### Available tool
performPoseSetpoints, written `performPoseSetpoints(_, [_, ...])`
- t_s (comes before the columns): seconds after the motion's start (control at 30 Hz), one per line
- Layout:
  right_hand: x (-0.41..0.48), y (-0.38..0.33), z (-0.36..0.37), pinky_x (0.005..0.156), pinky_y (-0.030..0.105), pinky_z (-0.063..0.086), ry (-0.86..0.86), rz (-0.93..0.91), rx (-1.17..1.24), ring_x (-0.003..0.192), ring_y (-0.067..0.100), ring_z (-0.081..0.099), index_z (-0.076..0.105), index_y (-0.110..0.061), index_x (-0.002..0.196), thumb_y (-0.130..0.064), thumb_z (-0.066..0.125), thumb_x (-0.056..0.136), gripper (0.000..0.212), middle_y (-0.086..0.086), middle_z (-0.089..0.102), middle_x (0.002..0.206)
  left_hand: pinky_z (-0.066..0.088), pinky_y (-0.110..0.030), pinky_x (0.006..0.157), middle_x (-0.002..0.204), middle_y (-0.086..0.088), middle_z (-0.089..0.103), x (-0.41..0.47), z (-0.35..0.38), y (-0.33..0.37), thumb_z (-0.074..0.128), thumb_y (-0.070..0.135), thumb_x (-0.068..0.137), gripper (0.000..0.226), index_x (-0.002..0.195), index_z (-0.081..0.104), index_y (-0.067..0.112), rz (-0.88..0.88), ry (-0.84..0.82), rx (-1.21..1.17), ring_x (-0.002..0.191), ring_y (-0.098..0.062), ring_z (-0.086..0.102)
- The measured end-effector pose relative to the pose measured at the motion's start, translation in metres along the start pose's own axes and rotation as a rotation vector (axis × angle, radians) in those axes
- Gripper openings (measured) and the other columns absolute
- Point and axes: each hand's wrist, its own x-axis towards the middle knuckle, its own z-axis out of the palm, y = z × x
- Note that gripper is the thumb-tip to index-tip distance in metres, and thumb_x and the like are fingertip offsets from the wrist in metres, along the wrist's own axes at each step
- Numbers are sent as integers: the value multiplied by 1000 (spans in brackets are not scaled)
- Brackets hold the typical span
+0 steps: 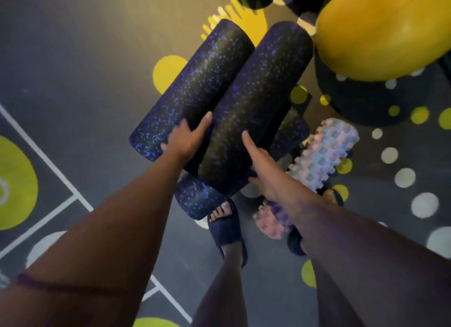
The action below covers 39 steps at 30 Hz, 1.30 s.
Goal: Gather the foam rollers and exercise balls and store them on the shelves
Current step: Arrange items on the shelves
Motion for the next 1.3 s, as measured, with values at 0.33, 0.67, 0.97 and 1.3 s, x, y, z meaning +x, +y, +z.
performPoseSetpoints(0.33, [-178, 3, -45, 62, 30, 60, 146, -64, 204, 90, 14, 74, 48, -24, 129, -36, 88, 73, 70, -2, 72, 111, 55, -32, 87, 118, 1, 63, -223, 1, 14, 73, 69, 71, 77, 126, 40, 27, -129, -331, -504, 100, -11, 66])
performPoseSetpoints(0.67, [-487, -135, -125, 84, 48, 62, 178, -332, 347, 97, 25, 75, 63, -16, 126, -50, 94, 57, 82, 7, 77, 109, 58, -52, 90, 123, 10, 70, -474, -127, 193, 81, 74, 60, 75, 123, 50, 48, 217, -496, -443, 106, -19, 71])
performPoseSetpoints(0.97, [-549, -168, -273, 78, 37, 62, 358, -486, 613, 95, 19, 76, 64, -24, 126, -58, 96, 48, 91, -2, 76, 111, 60, -46, 82, 122, 13, 71, -586, -74, 344, 82, 64, 68, 80, 135, 37, 63, 468, -779, -97, 95, -27, 76])
performPoseSetpoints(1.3, [-556, -201, -499, 95, 39, 57, 405, -644, 786, 107, 18, 72, 69, -23, 126, -52, 91, 64, 72, -3, 73, 122, 59, -27, 71, 118, -1, 74, -671, 113, 491, 76, 30, 88, 35, 120, 63, 31, 620, -699, -179, 96, -15, 74])
